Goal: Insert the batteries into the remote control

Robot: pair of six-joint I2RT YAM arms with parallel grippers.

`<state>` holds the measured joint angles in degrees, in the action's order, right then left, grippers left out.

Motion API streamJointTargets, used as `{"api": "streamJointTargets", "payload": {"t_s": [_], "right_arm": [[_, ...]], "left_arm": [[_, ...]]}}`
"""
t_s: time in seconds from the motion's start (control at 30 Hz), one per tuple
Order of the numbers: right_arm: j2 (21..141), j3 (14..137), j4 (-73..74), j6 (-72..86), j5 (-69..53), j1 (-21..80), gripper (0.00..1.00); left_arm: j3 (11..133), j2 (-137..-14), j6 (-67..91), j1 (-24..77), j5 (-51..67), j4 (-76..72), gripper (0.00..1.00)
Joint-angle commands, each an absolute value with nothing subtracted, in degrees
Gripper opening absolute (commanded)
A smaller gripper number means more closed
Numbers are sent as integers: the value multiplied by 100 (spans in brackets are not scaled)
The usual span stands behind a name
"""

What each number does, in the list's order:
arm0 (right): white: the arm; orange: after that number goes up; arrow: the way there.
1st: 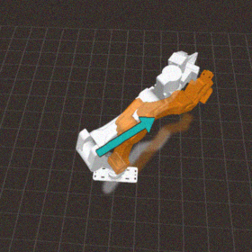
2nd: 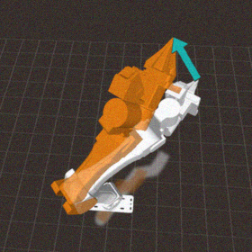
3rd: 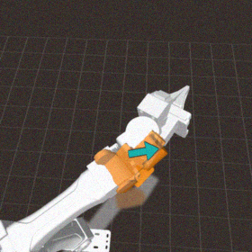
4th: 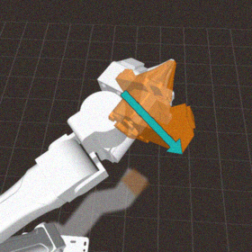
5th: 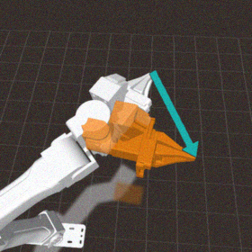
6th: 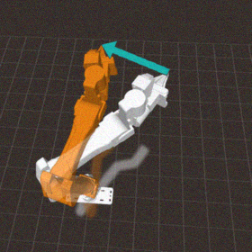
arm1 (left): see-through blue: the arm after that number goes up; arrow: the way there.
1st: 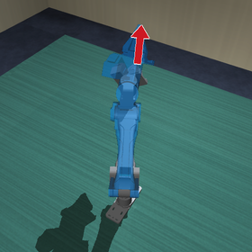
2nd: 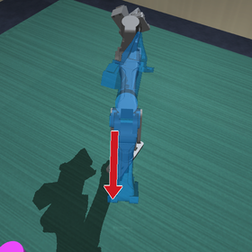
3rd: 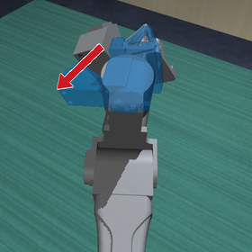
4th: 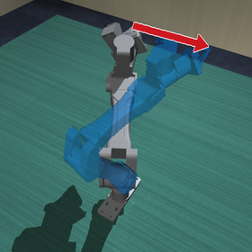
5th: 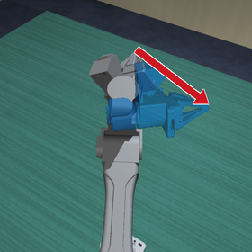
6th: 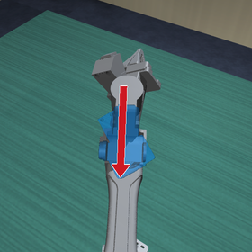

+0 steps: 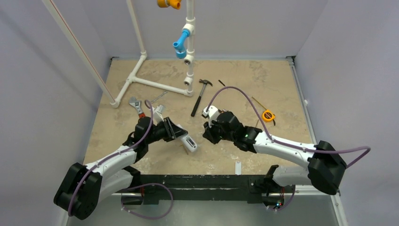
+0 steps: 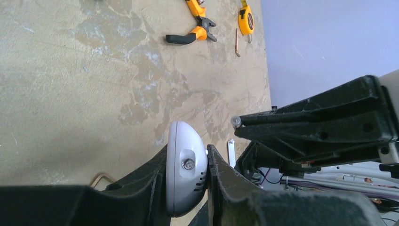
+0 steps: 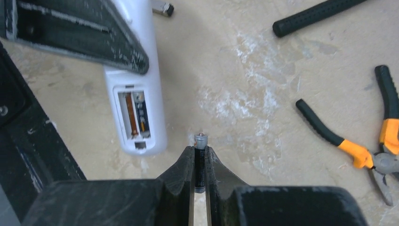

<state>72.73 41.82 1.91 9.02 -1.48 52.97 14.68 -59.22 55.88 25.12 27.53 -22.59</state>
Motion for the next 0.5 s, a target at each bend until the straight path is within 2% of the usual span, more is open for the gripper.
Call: {"api": "streamJointTargets", "payload": {"t_s": [0.0,0.37,0.47], "right_arm": [[6947,3747,259,999,-704,5321,0],[7306,3443,687,1295,-590,5365,0],[7227,3380,771,1225,-663,5383,6]], "left_arm": [[1523,-5743,5358,2461,2548,-2383,0],[1194,-5758,5536,2461,2467,-2869,0],[1191,-5762,5579,2461,2495,-3013,0]]}}
